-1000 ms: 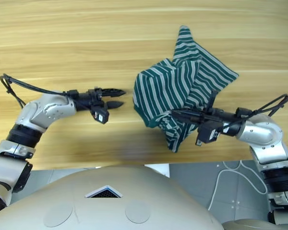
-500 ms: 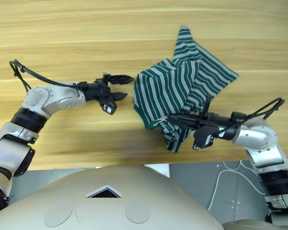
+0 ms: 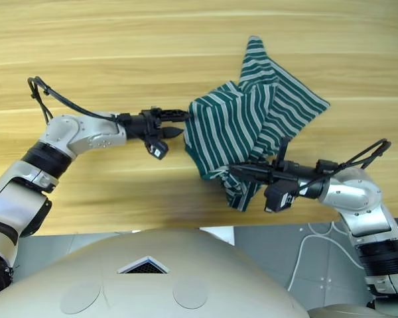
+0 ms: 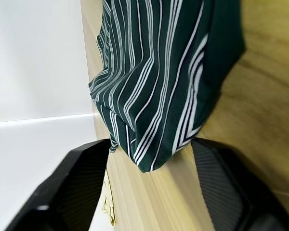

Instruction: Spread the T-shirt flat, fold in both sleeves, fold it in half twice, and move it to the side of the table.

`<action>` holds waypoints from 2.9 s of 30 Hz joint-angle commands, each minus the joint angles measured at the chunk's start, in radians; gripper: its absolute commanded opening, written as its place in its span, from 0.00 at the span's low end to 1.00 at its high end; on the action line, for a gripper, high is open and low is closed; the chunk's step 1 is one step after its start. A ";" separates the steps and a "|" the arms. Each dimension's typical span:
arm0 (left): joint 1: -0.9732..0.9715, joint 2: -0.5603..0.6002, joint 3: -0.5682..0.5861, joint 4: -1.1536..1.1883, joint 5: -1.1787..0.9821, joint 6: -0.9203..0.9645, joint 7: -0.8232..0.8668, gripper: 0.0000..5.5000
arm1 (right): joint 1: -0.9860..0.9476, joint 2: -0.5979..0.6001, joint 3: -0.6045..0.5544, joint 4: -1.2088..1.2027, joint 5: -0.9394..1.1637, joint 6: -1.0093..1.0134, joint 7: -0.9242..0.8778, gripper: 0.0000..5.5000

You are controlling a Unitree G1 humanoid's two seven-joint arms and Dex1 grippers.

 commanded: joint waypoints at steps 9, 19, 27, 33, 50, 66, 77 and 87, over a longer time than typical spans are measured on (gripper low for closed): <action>-0.041 -0.031 -0.095 0.159 0.050 0.020 0.037 0.24 | 0.005 0.005 -0.016 -0.010 -0.002 0.007 -0.002 0.00; -0.070 -0.049 -0.125 0.214 0.032 0.007 0.054 0.02 | 0.003 0.004 -0.017 -0.019 -0.002 0.013 -0.002 0.00; -0.067 -0.051 -0.132 0.225 0.020 -0.011 0.061 0.00 | -0.007 0.012 -0.012 -0.022 -0.005 0.020 -0.003 0.00; -0.060 0.012 -0.002 0.203 -0.226 -0.091 0.002 0.00 | -0.062 0.048 -0.098 0.030 0.025 0.056 -0.072 0.00; 0.410 0.651 0.717 -0.563 -1.655 -0.045 -0.656 0.00 | -0.165 0.046 -0.528 0.065 0.171 0.190 -0.140 0.00; 0.429 0.457 0.710 -0.516 -1.083 0.180 -0.962 0.00 | -0.251 0.026 -0.380 0.112 0.016 0.246 0.414 0.00; -1.247 0.193 0.677 0.666 -0.857 0.590 -0.188 0.00 | -2.020 0.193 -0.052 1.278 -0.638 0.722 -0.820 0.00; -0.541 0.154 0.451 0.589 -0.545 0.089 0.132 0.00 | -1.381 0.194 0.041 1.228 -0.685 0.394 -0.825 0.00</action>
